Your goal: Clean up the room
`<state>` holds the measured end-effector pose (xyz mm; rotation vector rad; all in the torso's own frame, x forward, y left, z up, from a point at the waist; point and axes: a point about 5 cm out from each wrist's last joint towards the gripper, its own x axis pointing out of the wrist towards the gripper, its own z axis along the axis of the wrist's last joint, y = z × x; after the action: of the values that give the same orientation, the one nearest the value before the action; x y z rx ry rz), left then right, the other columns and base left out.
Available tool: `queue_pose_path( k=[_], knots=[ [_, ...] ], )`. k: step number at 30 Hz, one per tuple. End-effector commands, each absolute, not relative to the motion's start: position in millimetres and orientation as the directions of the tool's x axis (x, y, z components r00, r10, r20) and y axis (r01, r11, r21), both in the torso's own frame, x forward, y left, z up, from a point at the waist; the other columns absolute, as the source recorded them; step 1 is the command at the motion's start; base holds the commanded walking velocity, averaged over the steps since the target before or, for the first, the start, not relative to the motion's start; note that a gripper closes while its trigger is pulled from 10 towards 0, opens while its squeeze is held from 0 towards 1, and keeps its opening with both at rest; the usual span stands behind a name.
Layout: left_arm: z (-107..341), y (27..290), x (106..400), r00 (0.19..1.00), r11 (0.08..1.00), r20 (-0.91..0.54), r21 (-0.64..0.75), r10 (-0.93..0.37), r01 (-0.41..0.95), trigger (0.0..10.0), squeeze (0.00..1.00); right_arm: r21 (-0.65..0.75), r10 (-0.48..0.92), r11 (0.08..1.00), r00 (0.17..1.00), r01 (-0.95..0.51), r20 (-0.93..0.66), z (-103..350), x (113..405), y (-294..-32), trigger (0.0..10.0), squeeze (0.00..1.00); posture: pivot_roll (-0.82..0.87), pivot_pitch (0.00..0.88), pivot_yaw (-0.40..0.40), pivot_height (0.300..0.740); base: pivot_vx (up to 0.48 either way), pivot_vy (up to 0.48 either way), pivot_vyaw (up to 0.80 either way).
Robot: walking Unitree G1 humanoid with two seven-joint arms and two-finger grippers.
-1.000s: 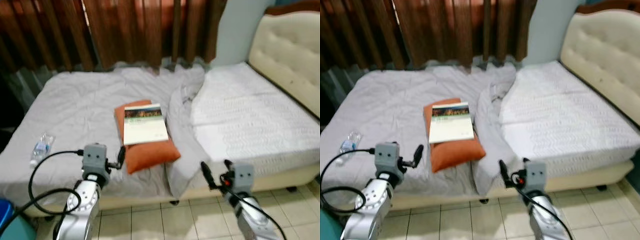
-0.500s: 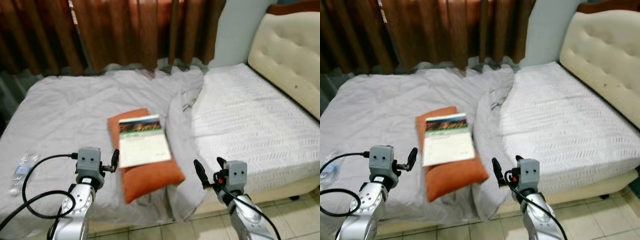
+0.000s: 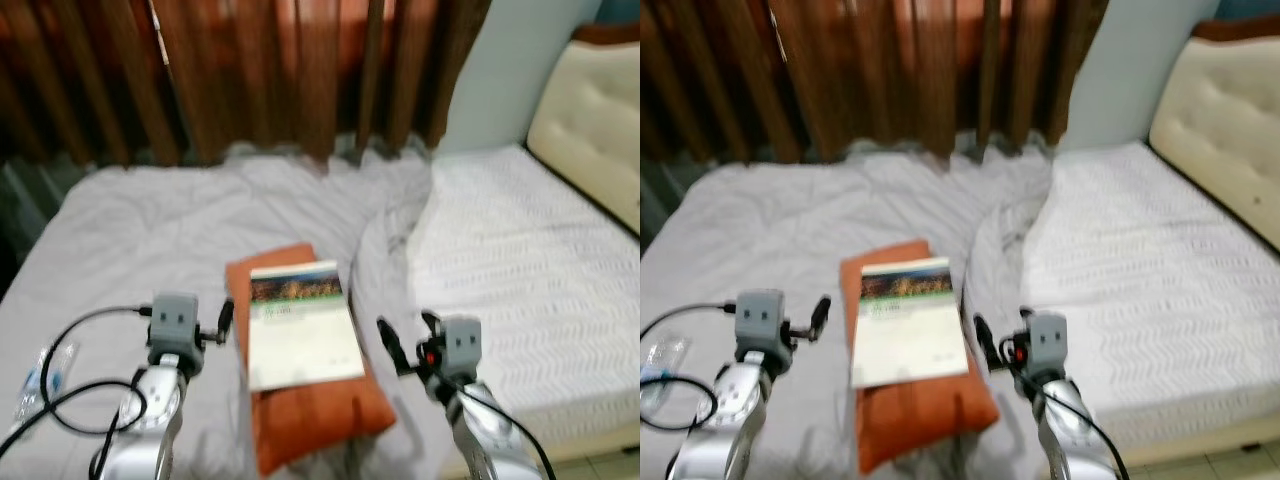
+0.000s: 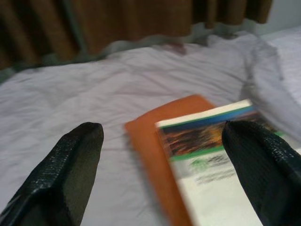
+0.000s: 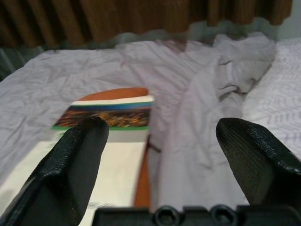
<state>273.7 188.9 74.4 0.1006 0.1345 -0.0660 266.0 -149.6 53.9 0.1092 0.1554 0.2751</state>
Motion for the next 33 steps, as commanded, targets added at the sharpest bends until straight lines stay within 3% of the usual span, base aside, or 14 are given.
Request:
queue_pose_path(
  k=[1,4,7,9,12,16,22,25,33],
  knots=[
    [70.0,187.1,283.8,0.979,0.995,-0.188,0.044,-0.075,0.085,10.0,0.00,0.197,0.317,0.938,0.935,-0.285,-0.157,54.3,276.8,-140.7,10.0,0.00,-0.02,0.067,-0.002,0.740,0.480,0.000,0.00],
    [64.9,188.8,295.7,0.969,0.996,-0.238,0.037,-0.067,0.078,10.0,0.00,0.269,0.340,0.920,0.922,-0.284,-0.188,51.3,283.7,-133.5,10.0,0.00,-0.02,0.134,-0.005,0.740,0.000,0.000,0.00],
    [66.2,192.0,317.6,0.959,0.990,-0.261,-0.116,-0.109,0.080,10.0,0.00,0.366,0.370,0.887,0.908,-0.282,-0.198,54.8,296.8,-121.4,10.0,0.00,-0.04,0.260,-0.034,0.740,0.000,0.000,0.00],
    [68.2,191.9,321.9,0.960,0.985,-0.251,-0.148,-0.122,0.087,10.0,0.00,0.384,0.368,0.882,0.908,-0.273,-0.199,55.5,299.9,-120.3,10.0,0.00,-0.04,0.260,-0.034,0.740,0.000,0.000,0.00],
    [86.2,192.7,336.7,0.971,0.968,-0.193,-0.234,-0.141,0.094,10.0,0.00,0.437,0.364,0.860,0.917,-0.263,-0.165,71.1,307.5,-121.3,10.0,0.00,-0.07,0.426,-0.058,0.740,0.000,0.000,0.00],
    [100.6,190.5,355.2,0.981,0.933,-0.113,-0.341,-0.160,0.113,10.0,0.00,0.460,0.345,0.849,0.932,-0.259,-0.113,86.0,320.9,-130.4,10.0,0.00,-0.12,0.570,-0.070,0.740,0.000,0.000,0.00],
    [141.2,191.5,375.0,0.984,0.913,0.050,-0.368,-0.169,0.175,10.0,0.00,0.499,0.263,0.840,0.964,-0.211,-0.035,107.6,324.6,-138.7,10.0,0.00,-0.13,0.644,-0.073,0.740,0.000,0.000,0.00],
    [142.7,193.5,375.9,0.984,0.899,0.058,-0.401,-0.166,0.175,10.0,0.00,0.527,0.256,0.825,0.967,-0.207,-0.021,110.8,325.5,-135.5,10.0,0.00,-0.13,0.665,-0.067,0.740,0.000,0.000,0.00],
    [143.4,212.1,370.6,0.988,0.845,0.107,-0.514,-0.108,0.148,10.0,0.00,0.620,0.259,0.748,0.964,-0.236,0.054,129.4,332.7,-114.1,10.0,0.00,-0.13,0.647,-0.066,0.740,0.000,0.000,0.00]
  ],
)
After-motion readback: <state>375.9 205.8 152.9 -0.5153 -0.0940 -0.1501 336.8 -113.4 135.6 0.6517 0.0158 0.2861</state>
